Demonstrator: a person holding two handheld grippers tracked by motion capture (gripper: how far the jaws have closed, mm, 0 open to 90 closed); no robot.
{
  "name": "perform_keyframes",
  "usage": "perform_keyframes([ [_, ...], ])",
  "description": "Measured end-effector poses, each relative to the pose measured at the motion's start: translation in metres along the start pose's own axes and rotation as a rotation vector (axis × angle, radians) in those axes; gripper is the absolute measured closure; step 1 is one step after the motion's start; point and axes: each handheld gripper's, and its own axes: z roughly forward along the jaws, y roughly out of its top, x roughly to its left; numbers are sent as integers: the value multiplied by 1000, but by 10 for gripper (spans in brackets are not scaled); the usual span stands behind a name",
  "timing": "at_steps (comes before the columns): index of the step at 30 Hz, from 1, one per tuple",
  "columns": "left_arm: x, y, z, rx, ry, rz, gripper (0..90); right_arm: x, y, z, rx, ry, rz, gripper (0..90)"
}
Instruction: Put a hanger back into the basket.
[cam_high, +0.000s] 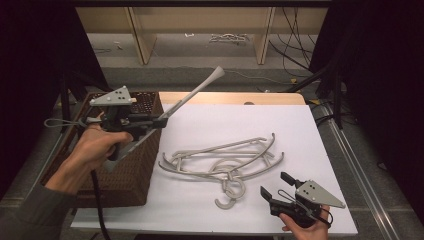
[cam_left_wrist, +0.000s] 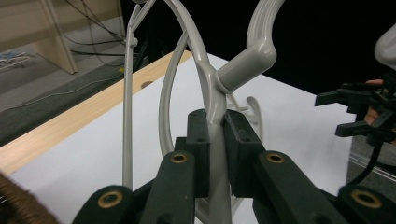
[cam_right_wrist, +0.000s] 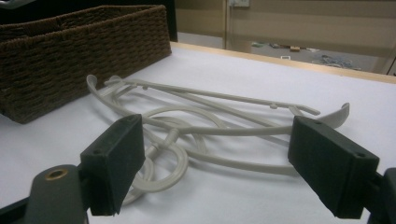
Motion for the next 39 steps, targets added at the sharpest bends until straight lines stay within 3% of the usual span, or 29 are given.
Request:
perform_keyframes([
  [2,6,-2,-8,5,23,3,812,0,-1,1,-19,-2,4,197],
  [8,19,-16,-26,10,72,4,811,0,0,1,-11,-2,1,197],
  [17,37,-33,-38,16,129,-22,812,0,-1,2,-13,-1,11,198],
  [29,54,-62,-62,46,170,-25,812,0,-1,2,-11,2,9,200],
  [39,70,-86,-80,59,214,-55,812,0,-2,3,-12,-4,5,200],
])
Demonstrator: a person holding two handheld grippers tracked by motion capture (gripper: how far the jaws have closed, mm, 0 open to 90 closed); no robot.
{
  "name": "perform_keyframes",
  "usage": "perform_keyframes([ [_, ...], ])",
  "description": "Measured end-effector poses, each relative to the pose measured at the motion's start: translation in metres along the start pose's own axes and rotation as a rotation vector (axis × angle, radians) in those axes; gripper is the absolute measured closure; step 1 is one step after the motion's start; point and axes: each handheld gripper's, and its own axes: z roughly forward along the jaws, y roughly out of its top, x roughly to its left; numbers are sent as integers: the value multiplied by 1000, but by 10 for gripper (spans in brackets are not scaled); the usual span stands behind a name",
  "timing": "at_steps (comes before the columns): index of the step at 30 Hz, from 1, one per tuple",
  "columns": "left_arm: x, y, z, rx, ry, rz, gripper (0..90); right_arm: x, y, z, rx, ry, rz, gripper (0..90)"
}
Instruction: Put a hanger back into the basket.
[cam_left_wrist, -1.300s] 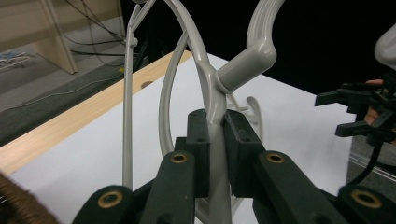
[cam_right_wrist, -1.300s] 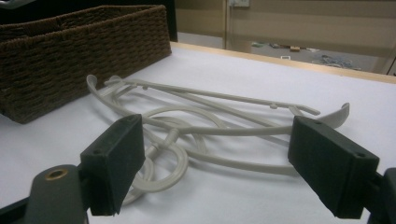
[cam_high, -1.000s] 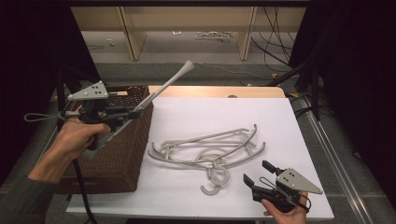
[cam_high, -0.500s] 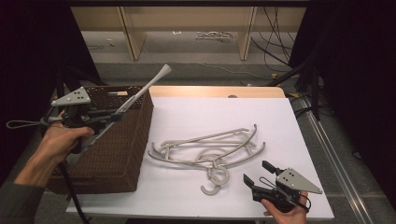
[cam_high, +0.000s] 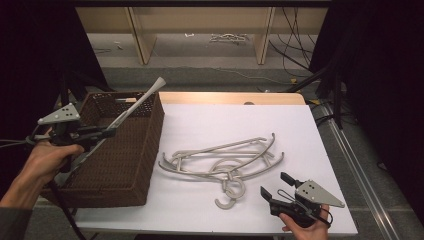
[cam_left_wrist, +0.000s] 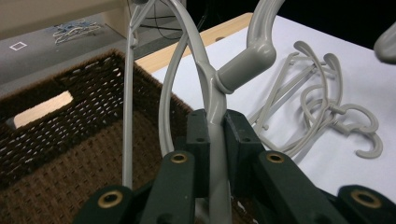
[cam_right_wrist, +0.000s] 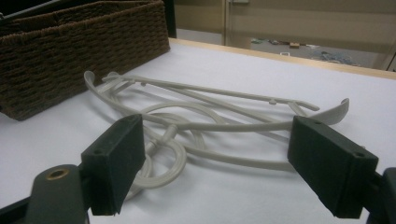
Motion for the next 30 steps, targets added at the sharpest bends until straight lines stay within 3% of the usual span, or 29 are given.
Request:
perform_keyframes([
  [10,13,-18,-6,17,22,-14,812,0,0,0,13,2,5,201],
  [20,22,-34,0,69,43,-28,812,0,0,0,13,1,-2,202],
  [24,22,-37,2,66,44,-35,812,0,0,0,12,1,-1,202],
  [29,23,-39,8,98,53,-40,812,0,0,0,14,3,3,202],
  [30,24,-39,10,124,55,-31,812,0,0,0,14,3,4,202],
])
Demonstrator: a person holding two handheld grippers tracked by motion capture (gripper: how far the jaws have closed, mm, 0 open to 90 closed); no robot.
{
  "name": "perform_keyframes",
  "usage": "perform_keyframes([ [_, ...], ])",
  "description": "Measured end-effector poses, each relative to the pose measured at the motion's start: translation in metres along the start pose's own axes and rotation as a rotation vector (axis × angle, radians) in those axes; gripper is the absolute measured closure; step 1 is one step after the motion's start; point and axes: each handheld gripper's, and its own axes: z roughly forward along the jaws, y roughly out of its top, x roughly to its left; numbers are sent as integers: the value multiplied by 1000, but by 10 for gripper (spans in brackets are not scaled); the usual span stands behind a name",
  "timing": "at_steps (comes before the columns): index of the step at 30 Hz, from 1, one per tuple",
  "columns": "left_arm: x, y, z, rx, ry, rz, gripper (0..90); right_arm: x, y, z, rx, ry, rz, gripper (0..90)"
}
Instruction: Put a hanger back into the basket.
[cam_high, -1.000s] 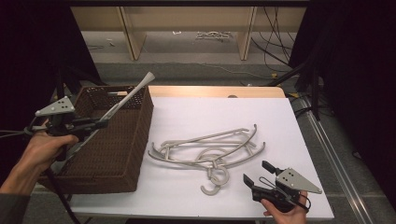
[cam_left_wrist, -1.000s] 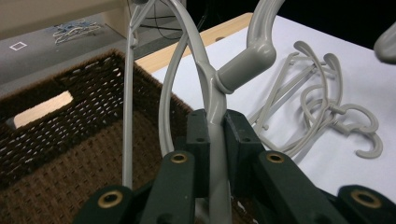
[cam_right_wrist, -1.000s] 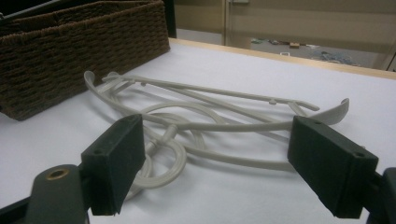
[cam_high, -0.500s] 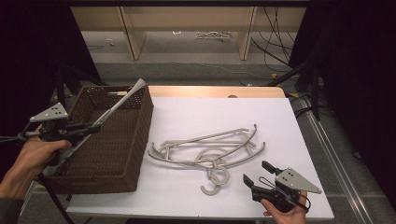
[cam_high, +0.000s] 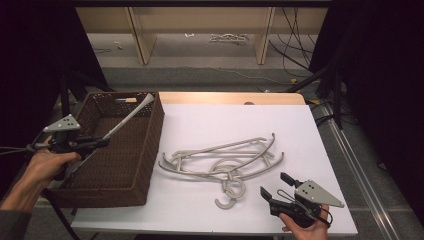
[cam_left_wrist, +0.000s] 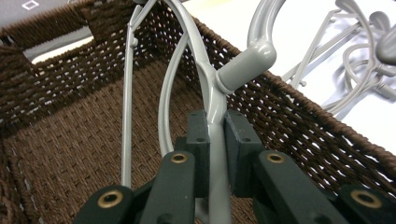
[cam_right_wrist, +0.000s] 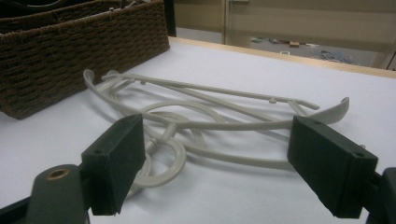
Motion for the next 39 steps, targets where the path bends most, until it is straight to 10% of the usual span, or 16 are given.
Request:
perform_keyframes([
  [26,6,-11,48,233,16,-41,802,0,0,0,5,0,-5,204],
  [39,2,-10,46,222,2,-52,723,-1,0,0,1,-3,-11,204],
])
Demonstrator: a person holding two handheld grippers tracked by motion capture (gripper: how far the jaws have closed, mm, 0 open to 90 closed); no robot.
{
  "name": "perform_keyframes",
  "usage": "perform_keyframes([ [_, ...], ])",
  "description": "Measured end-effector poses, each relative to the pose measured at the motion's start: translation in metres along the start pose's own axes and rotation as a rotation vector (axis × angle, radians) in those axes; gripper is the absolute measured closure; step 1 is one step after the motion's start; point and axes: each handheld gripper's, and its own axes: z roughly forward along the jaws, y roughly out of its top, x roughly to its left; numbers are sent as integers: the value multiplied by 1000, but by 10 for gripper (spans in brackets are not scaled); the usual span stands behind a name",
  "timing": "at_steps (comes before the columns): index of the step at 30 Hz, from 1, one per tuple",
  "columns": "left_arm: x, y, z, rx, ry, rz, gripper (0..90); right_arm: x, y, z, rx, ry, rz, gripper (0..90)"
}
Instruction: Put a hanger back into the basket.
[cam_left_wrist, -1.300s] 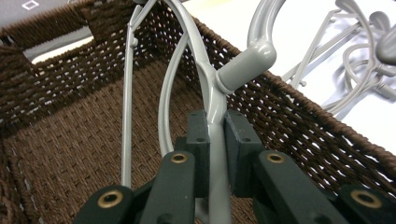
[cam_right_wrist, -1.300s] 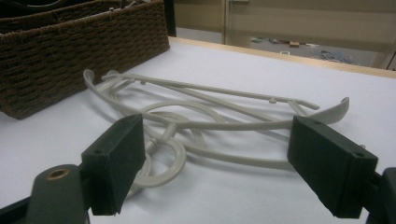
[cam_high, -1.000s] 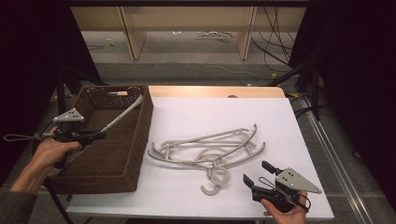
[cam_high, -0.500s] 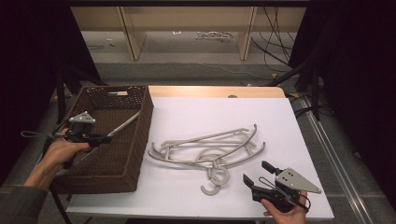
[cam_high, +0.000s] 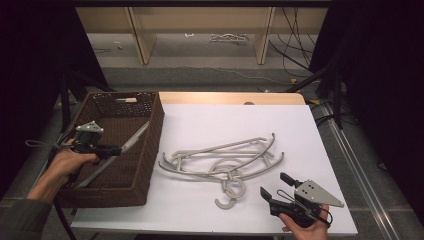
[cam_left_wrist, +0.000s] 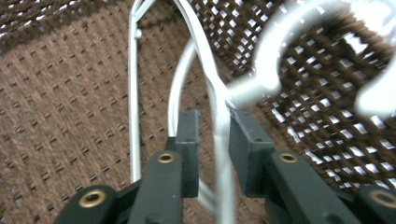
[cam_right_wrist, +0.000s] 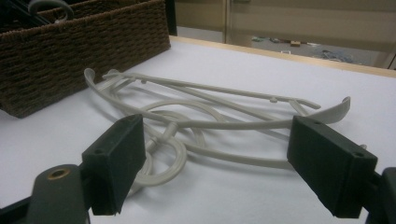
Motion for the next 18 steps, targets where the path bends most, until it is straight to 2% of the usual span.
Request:
perform_keyframes([
  [2,-2,2,-4,-7,17,11,712,0,0,0,0,2,0,204],
  [7,-7,8,-15,-79,18,-32,620,0,0,0,0,4,-3,204],
  [9,-13,12,-20,-76,61,-22,539,0,0,0,2,2,-1,204],
  [10,-16,15,-24,-65,91,0,489,0,0,2,-20,8,8,204],
  [11,-21,17,-26,-79,102,0,456,0,0,1,-16,12,14,204],
  [13,-31,22,-31,-150,97,-13,431,0,0,1,-14,13,15,204],
  [14,-38,25,-32,-200,96,-45,421,0,0,-1,-3,2,8,204],
  [16,-47,29,-38,-240,102,-34,403,1,0,0,-12,10,8,204],
  [18,-56,32,-40,-288,88,-42,393,0,0,0,-11,11,7,204],
])
